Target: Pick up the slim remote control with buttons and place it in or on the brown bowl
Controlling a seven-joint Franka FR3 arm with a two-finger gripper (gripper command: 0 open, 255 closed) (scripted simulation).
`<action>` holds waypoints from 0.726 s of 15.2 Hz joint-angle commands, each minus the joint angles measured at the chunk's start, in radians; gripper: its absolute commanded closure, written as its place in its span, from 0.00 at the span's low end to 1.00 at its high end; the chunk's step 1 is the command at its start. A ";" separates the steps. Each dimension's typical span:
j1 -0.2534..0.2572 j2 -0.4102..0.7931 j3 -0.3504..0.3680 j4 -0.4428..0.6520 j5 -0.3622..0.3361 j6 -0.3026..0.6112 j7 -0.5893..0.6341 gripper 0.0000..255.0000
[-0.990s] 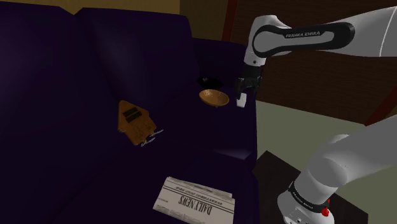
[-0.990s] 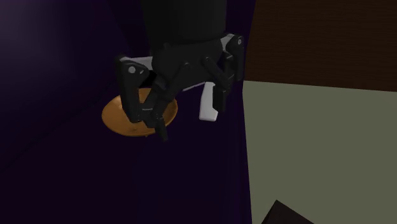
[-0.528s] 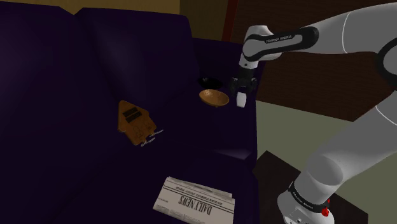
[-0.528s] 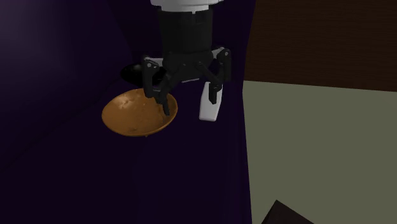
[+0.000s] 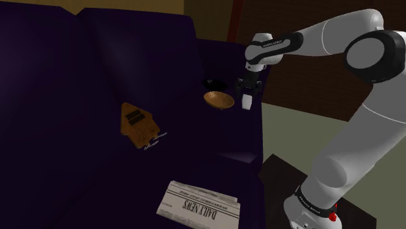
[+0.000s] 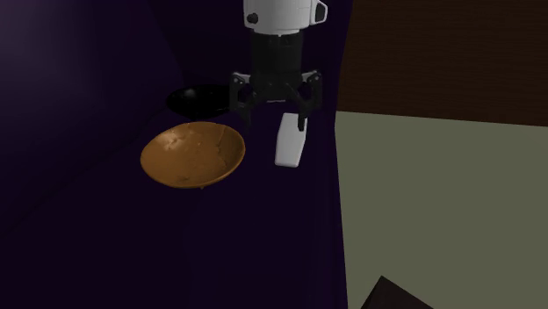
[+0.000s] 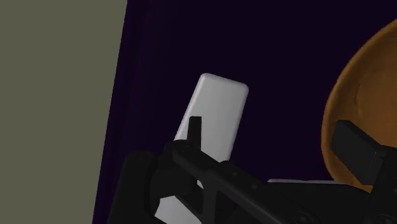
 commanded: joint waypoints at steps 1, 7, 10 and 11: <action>-0.019 0.060 -0.019 0.045 0.011 0.020 0.026 0.00; -0.074 0.203 -0.070 0.159 0.053 0.058 0.097 0.00; -0.074 0.217 -0.068 0.137 0.057 0.094 0.094 0.00; -0.074 0.222 -0.068 0.130 0.058 0.106 0.093 0.00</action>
